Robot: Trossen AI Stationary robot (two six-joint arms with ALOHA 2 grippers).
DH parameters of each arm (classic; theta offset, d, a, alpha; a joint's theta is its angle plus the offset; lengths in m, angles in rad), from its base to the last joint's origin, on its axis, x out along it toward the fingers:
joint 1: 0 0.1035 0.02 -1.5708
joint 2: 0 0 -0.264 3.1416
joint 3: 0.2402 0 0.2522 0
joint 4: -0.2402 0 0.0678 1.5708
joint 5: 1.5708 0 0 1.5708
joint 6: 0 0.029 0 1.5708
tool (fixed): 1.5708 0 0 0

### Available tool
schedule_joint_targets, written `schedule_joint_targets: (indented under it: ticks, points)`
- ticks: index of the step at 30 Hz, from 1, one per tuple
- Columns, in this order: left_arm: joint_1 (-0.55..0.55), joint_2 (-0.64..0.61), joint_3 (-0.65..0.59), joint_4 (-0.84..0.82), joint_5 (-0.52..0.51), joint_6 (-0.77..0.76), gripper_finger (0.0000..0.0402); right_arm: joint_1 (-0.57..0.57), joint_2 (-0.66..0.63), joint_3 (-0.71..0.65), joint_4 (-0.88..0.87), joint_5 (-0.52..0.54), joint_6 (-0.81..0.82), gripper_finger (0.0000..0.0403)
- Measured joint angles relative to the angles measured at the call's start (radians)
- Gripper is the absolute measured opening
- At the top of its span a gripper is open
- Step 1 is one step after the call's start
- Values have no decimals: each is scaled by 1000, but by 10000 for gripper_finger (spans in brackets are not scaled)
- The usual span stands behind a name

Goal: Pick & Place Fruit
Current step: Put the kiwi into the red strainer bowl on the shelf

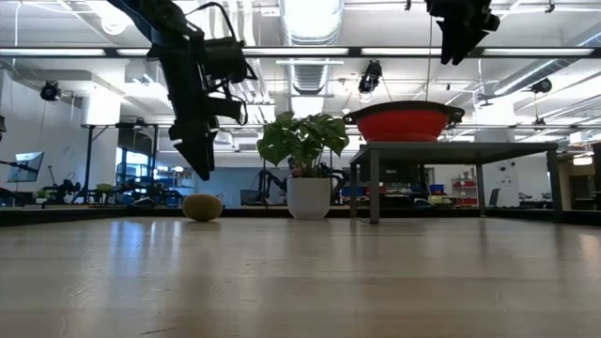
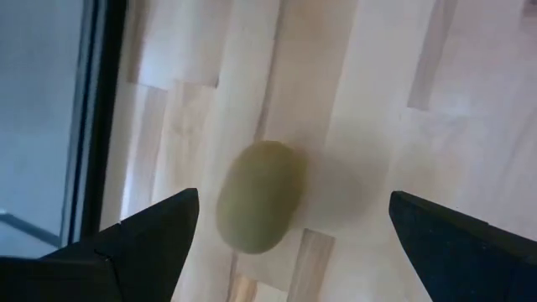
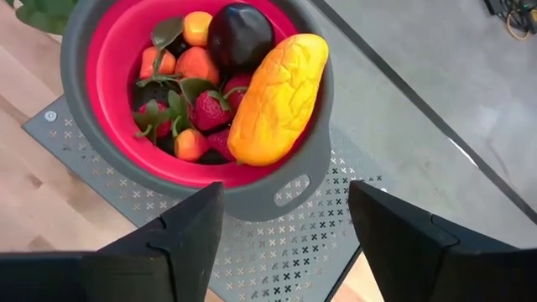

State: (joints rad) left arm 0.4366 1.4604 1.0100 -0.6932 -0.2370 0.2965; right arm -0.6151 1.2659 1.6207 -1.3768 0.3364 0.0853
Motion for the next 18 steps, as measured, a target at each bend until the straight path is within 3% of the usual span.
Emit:
schedule_joint_targets:
  ticks: [6,18]
  points:
    - [46,44,0,2,66,24,394,0,0,-3,4,0,0,270]
    - [134,193,0,41,65,52,394,0,0,-3,4,0,0,292]
